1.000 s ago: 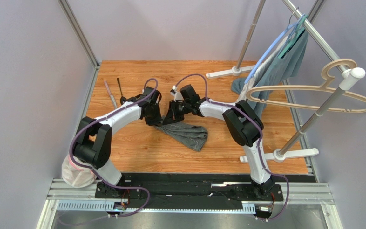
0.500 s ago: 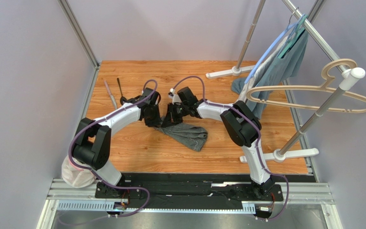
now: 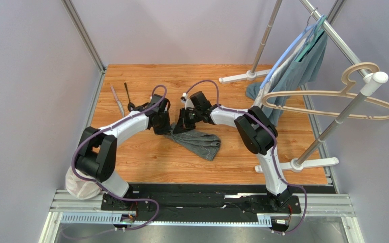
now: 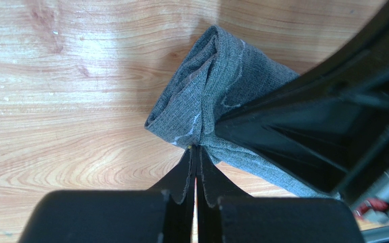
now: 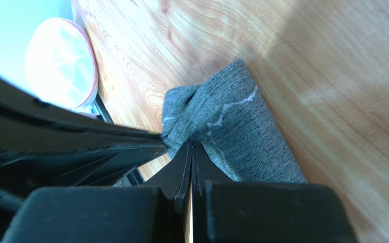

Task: Fold the napkin into a case and place the utensils inside
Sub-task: Grasp the top corner of the smaller rectangle folded napkin from the folded napkin.

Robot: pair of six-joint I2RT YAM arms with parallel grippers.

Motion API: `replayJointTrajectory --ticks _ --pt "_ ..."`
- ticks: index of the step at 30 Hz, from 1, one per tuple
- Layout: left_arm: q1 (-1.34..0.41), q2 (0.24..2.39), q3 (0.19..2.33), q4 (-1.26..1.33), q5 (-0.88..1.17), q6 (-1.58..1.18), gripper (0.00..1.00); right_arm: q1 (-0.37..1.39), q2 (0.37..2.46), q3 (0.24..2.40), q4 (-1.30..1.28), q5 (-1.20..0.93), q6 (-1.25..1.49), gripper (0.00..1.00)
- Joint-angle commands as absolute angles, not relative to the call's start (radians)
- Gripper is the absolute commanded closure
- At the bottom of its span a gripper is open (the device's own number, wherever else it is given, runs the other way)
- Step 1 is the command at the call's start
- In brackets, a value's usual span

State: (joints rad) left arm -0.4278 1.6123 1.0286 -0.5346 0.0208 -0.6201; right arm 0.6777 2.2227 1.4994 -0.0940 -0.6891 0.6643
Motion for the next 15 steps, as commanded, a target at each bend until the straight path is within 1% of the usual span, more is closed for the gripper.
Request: replayJointTrajectory --ticks 1,4,7,11,13,15 --pt "-0.431 1.503 0.971 -0.422 0.035 -0.595 1.0 0.693 2.252 1.536 -0.092 -0.686 0.653 1.0" --pt "-0.431 1.477 0.953 -0.373 0.058 -0.575 1.0 0.707 2.264 1.513 -0.031 -0.707 0.698 1.0" --pt "-0.436 1.46 0.937 -0.318 0.087 -0.569 1.0 0.721 2.273 1.496 -0.008 -0.683 0.715 1.0" --pt "-0.437 1.495 0.949 -0.299 0.14 -0.587 1.0 0.722 2.302 1.5 -0.009 -0.673 0.727 1.0" --pt "-0.436 1.547 0.989 -0.403 0.098 -0.606 1.0 0.721 2.274 1.471 0.046 -0.676 0.729 1.0" --pt "-0.436 1.643 1.067 -0.53 0.031 -0.615 1.0 0.719 2.249 1.457 0.054 -0.673 0.727 1.0"
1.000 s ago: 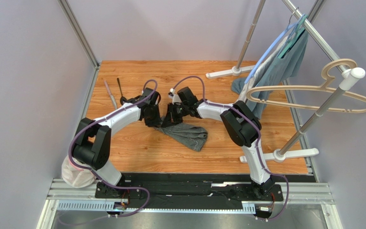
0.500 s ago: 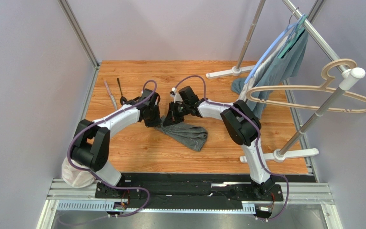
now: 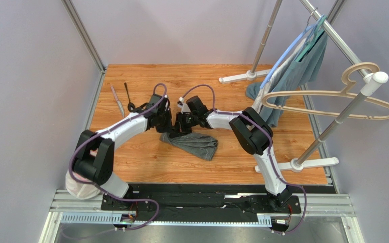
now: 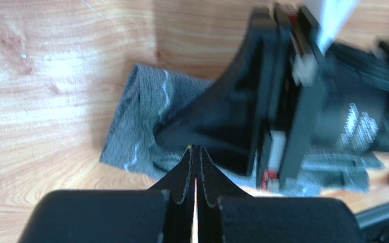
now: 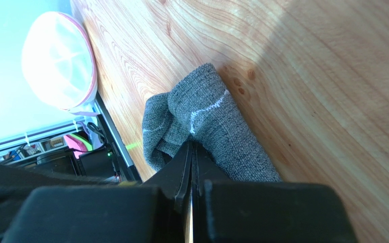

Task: Fold the napkin into a case and place the utensils inside
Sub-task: Grasp the top corner of the smaller rectangle folded napkin from the folded napkin.

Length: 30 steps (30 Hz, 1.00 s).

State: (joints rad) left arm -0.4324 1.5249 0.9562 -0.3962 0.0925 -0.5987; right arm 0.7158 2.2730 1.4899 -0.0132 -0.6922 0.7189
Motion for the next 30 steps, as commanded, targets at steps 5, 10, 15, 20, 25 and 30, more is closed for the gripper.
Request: replayJointTrajectory --ticks 5,10,15,20,25,30 --pt "-0.436 1.637 1.034 -0.5 0.002 -0.658 1.0 0.696 2.221 1.451 0.02 -0.67 0.715 1.0" --pt "-0.462 1.45 0.936 -0.423 0.002 -0.678 0.85 0.686 2.237 1.476 -0.021 -0.698 0.696 1.0" --pt "-0.463 1.437 0.943 -0.491 -0.057 -0.663 0.72 0.689 2.23 1.479 -0.017 -0.69 0.698 1.0" --pt "-0.463 1.469 0.933 -0.495 -0.081 -0.681 0.67 0.687 2.238 1.485 -0.028 -0.692 0.695 1.0" --pt "-0.463 1.574 1.006 -0.572 -0.12 -0.669 0.68 0.693 2.247 1.485 -0.026 -0.692 0.693 1.0" --pt "-0.463 1.649 1.061 -0.545 -0.094 -0.663 0.92 0.699 2.243 1.474 -0.023 -0.687 0.701 1.0"
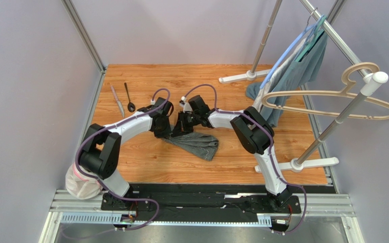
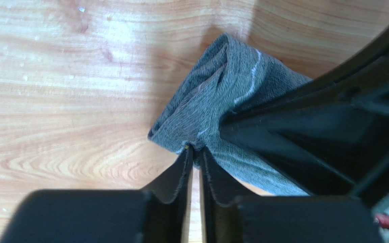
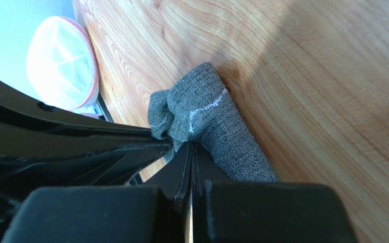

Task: Fold the napkin into a case and place the utensils inside
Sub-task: Grasp the top corner of the smaller rectangle folded napkin from the folded napkin.

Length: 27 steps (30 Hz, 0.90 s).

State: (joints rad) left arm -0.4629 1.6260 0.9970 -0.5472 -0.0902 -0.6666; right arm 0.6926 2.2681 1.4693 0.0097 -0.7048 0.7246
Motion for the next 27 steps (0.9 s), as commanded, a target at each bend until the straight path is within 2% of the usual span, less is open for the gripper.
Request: replayJointTrajectory --ticks 1,3,10,20,27 --pt "-0.463 1.652 1.068 -0.537 -0.081 -0.658 0.95 0.707 2.243 1.47 -0.014 -0.684 0.706 1.0" --pt "-0.468 1.647 1.071 -0.5 -0.054 -0.655 0.99 0.719 2.241 1.444 -0.009 -0.681 0.725 1.0" --pt "-0.465 1.683 1.078 -0.5 -0.057 -0.649 1.0 0.697 2.23 1.399 0.081 -0.702 0.762 1.0" --pt "-0.463 1.718 1.095 -0.505 -0.067 -0.644 1.0 0.621 2.097 1.422 -0.09 -0.681 0.655 1.0" --pt "-0.462 1.697 1.081 -0.499 -0.064 -0.643 1.0 0.601 2.151 1.483 -0.166 -0.681 0.591 1.0"
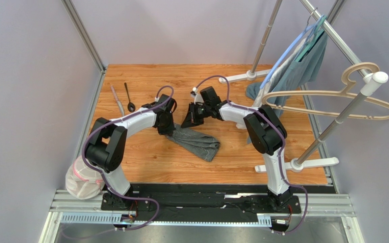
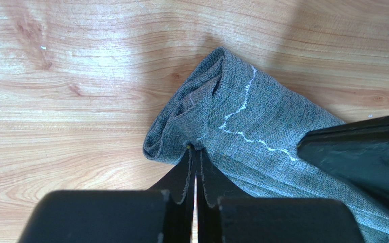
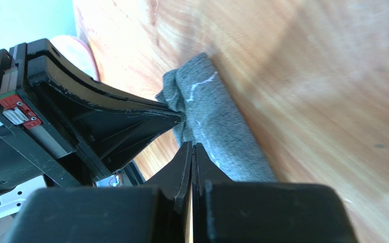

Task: Fold the napkin into a case and place the utensils inside
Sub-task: Grasp the top corner of the smaller rectangle folded napkin from the folded napkin, then smooth out the smaller rectangle-folded napkin at the center of the board.

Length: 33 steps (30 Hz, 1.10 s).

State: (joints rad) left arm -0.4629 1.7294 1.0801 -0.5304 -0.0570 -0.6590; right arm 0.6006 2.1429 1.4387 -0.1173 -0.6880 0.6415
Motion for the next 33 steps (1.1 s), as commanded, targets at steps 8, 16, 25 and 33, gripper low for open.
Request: replayJointTrajectory --ticks 8,16,25,33 --pt "-0.463 1.715 1.094 -0.466 -0.02 -0.634 1.0 0.686 2.223 1.494 -0.155 -0.634 0.604 1.0" --pt "-0.463 1.761 1.127 -0.462 -0.008 -0.634 1.0 0.736 2.24 1.482 -0.127 -0.592 0.629 1.0" --pt "-0.463 1.755 1.144 -0.479 -0.021 -0.626 1.0 0.68 2.114 1.476 -0.215 -0.568 0.577 1.0" --pt "-0.463 1.73 1.157 -0.486 -0.041 -0.601 0.82 0.643 2.025 1.459 -0.291 -0.511 0.519 1.0"
